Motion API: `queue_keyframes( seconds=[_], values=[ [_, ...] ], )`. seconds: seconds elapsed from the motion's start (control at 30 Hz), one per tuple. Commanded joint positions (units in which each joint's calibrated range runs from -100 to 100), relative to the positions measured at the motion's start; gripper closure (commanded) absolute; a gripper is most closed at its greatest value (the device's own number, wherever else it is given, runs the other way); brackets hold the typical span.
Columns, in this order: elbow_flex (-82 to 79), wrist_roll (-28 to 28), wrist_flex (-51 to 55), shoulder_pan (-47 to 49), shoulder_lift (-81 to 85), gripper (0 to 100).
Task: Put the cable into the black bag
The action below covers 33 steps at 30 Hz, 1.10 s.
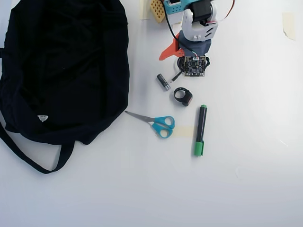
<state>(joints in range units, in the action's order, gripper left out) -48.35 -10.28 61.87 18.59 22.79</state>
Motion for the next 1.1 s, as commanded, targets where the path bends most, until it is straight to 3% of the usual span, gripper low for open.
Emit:
queue_keyframes(
  seconds=[0.0,0.47,0.77,0.87,1.07],
  values=[
    [-1.7,-0.1,-3.39,0.93,0.12,57],
    [-13.83,0.37,-18.89,1.16,0.12,57],
    [-16.61,0.42,-20.53,1.16,0.12,57],
    [-16.61,0.42,-20.53,1.16,0.12,62],
    [-16.34,0.42,-20.53,1.23,0.12,82]
  ],
)
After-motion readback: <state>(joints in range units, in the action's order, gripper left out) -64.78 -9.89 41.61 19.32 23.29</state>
